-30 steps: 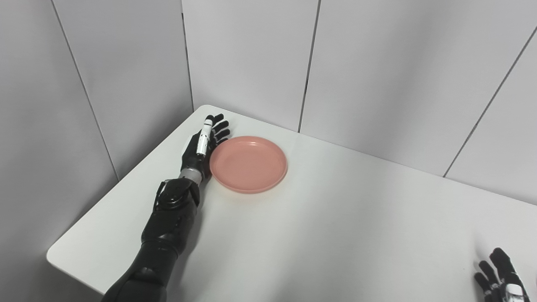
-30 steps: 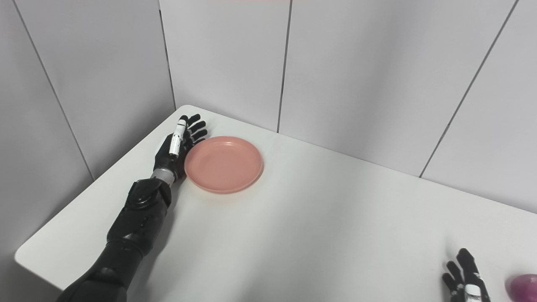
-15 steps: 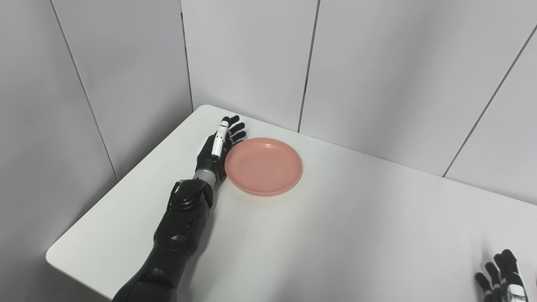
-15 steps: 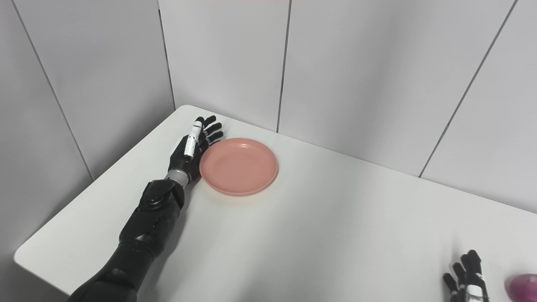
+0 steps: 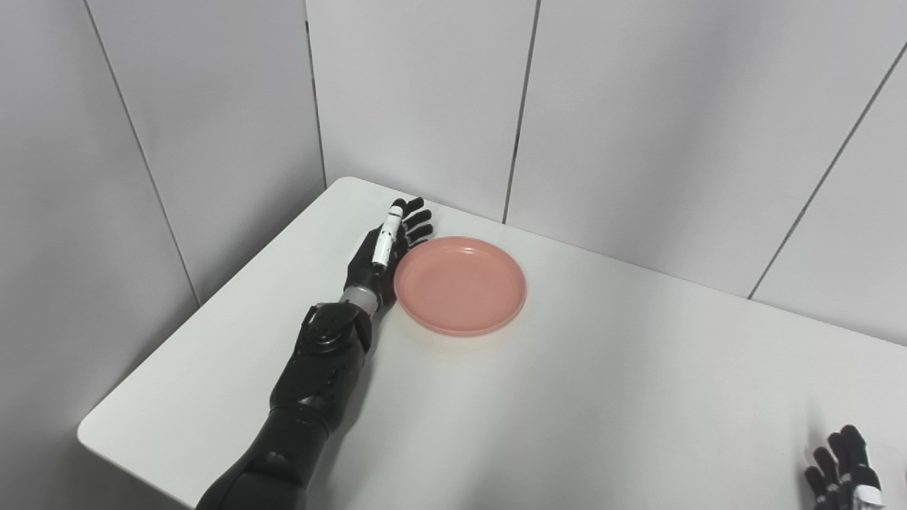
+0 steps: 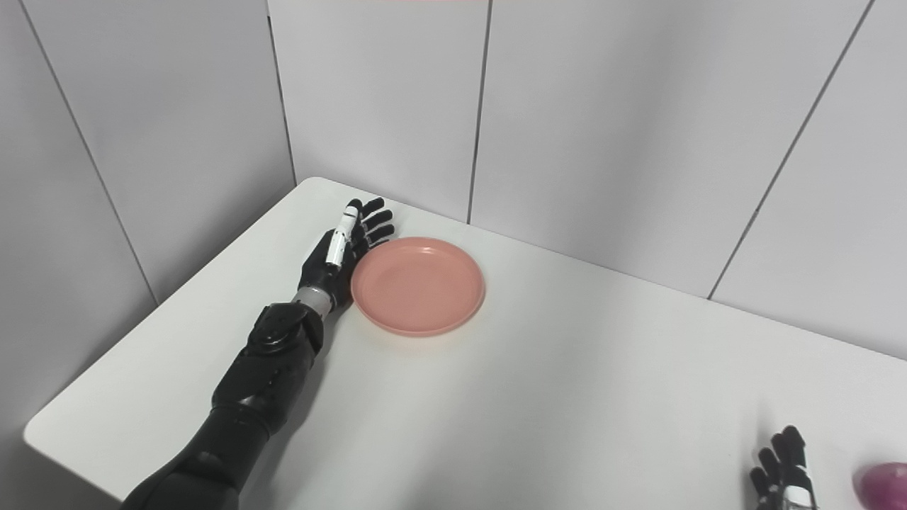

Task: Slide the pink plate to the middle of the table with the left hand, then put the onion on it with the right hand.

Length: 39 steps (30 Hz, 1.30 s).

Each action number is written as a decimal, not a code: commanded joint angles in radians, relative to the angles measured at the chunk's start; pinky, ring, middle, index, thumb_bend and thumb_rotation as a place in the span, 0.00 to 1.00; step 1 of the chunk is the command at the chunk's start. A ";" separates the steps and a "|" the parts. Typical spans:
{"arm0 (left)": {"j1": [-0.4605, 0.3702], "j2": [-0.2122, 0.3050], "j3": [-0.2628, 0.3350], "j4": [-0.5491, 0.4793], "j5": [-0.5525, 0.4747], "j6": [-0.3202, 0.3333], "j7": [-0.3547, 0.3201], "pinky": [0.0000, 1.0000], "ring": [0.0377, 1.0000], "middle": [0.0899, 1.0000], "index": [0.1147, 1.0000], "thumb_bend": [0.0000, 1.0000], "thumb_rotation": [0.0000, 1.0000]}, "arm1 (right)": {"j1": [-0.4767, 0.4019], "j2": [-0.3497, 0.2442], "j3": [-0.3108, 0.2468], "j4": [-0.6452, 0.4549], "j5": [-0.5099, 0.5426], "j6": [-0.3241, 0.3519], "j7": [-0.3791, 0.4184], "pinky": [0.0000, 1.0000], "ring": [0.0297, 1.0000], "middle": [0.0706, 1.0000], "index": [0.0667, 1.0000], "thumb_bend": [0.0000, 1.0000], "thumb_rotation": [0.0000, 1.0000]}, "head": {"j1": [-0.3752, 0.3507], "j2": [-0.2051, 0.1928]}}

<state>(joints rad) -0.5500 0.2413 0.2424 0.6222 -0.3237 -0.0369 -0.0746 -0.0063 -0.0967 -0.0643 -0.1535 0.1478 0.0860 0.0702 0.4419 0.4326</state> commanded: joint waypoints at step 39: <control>0.077 -0.160 -0.064 -0.255 0.064 0.125 0.063 0.87 0.88 0.87 0.84 0.41 1.00 | 0.024 0.032 0.038 -0.078 -0.054 0.034 -0.029 1.00 1.00 1.00 1.00 0.02 1.00 | -0.151 0.060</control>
<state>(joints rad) -0.4684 0.0881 0.1830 0.3918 -0.2560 0.0610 -0.0101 0.0140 -0.0722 -0.0324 -0.2000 0.0951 0.1138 0.0362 0.2915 0.4908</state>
